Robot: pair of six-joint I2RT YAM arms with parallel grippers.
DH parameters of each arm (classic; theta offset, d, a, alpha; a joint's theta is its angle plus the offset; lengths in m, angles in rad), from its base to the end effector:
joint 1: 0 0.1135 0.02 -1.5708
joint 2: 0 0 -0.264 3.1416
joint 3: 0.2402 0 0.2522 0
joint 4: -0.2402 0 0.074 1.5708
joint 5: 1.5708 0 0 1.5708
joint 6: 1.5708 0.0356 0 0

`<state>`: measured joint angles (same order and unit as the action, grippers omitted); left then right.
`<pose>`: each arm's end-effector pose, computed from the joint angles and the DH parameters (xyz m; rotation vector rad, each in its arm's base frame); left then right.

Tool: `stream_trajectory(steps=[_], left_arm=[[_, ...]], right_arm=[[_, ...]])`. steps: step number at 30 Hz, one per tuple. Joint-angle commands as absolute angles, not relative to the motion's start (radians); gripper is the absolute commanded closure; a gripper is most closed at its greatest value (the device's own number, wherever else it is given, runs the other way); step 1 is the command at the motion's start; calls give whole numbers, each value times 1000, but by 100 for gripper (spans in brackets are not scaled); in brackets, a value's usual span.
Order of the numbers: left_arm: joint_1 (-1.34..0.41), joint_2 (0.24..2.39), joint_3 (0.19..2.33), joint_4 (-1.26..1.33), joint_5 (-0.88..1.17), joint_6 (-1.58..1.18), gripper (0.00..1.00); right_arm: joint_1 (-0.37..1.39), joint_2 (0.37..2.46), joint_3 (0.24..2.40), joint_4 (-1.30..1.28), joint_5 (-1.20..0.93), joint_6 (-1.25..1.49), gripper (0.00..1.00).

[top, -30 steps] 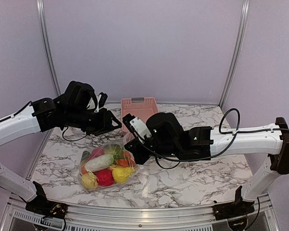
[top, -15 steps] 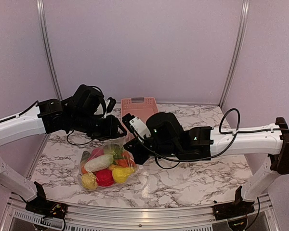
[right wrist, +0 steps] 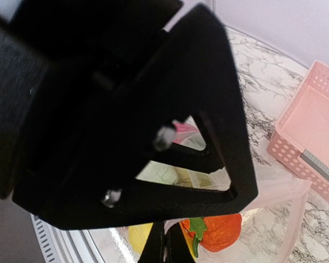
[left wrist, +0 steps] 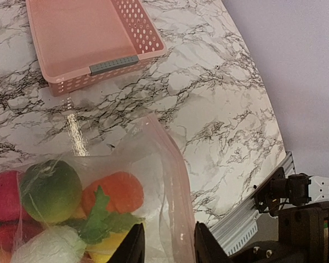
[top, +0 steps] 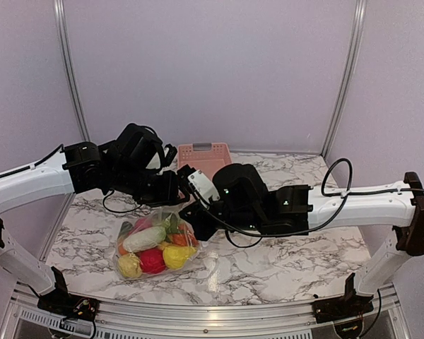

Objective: Open the zip-top bag and remove the fake food
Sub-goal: Open the zipper of the food storage bag at the center of the board.

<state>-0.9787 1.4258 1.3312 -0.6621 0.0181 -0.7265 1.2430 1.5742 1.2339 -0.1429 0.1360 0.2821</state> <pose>0.1731 -0.2585 0.3361 0.3234 2.4736 -0.8247 0.1232 0.3474 0.3015 -0.9137 1.9443 0.7907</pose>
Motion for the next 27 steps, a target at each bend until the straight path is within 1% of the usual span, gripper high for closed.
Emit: stream_trajectory(steps=[1,13,22,27], left_arm=[[-989,1437,1367,-710,6,-708,66],[-993,1429,1376,-746,6,-694,64],[-1000,1456,1379,-759,-35,-685,72],[-1003,1472,1381,-762,-44,-680,72]], right_arm=[[1259,1601,1295,-130,153,276,100],[1262,1609,1296,-141,170,281,100],[1263,1609,1295,-142,176,287,100],[1265,1608,1296,-140,175,286,100]])
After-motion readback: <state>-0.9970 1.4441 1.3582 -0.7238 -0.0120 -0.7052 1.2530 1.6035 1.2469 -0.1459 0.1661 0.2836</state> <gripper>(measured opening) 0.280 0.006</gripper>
